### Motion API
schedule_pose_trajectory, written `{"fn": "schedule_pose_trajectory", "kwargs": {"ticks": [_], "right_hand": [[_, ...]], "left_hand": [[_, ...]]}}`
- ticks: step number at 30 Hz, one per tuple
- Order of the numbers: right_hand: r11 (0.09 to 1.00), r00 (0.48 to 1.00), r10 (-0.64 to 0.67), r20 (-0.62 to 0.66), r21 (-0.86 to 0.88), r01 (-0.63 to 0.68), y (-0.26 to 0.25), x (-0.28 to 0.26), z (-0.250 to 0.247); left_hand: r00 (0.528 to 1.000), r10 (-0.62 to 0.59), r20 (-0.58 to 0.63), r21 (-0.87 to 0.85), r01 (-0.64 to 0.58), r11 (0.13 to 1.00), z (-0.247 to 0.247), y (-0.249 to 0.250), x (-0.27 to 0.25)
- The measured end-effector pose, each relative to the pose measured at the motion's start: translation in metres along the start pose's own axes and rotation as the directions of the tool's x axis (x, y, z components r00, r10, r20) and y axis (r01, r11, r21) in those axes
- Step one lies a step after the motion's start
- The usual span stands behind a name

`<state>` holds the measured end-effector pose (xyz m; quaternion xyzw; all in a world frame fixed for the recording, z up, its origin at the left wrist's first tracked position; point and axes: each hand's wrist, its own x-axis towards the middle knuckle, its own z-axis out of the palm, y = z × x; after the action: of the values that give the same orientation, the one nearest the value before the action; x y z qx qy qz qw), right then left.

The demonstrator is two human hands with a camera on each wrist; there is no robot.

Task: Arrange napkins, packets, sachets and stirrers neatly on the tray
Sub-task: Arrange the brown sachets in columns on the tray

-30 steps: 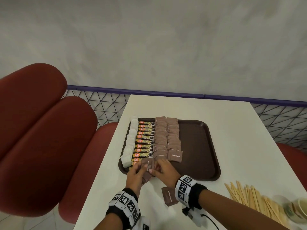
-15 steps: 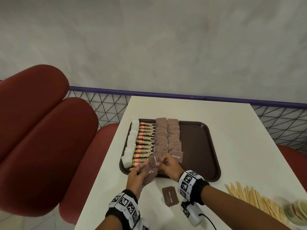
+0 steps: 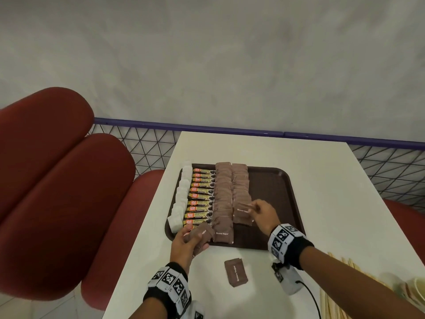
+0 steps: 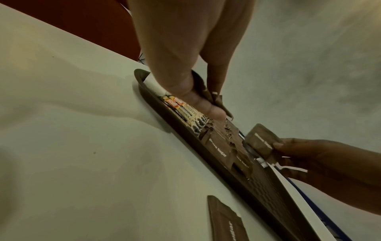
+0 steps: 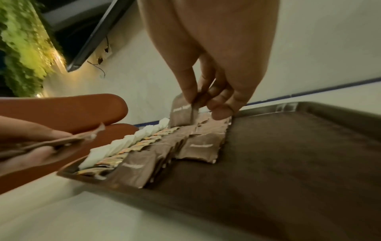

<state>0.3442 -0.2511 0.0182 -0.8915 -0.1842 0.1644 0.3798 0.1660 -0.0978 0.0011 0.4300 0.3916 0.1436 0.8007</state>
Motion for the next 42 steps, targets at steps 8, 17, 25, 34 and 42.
{"fn": "schedule_pose_trajectory", "kwargs": {"ticks": [8,17,25,34,42], "right_hand": [[0.993,0.994,0.102,0.044,-0.066,-0.099,0.006,0.010,-0.011],[0.932,0.983,0.137,0.124,-0.352,-0.085,0.010,0.009,0.015],[0.827,0.993,0.043,0.106,-0.561,0.025,0.012,0.015,0.025],[0.875,0.998,-0.058,-0.020,-0.483,0.042,0.012,0.006,0.024],[0.945,0.970,-0.232,0.076,-0.221,0.243,-0.013,-0.012,0.024]], "left_hand": [[0.999,0.010,-0.050,0.078,-0.007,0.997,-0.004,-0.002,0.006],[0.997,0.011,-0.081,0.069,-0.006,0.998,-0.009,-0.001,0.006],[0.997,0.012,-0.081,0.059,-0.007,0.998,-0.009,0.002,0.005],[0.999,0.000,-0.050,0.084,0.004,0.996,-0.004,0.002,0.003],[1.000,0.019,-0.018,0.116,-0.017,0.993,0.003,0.007,0.004]]}}
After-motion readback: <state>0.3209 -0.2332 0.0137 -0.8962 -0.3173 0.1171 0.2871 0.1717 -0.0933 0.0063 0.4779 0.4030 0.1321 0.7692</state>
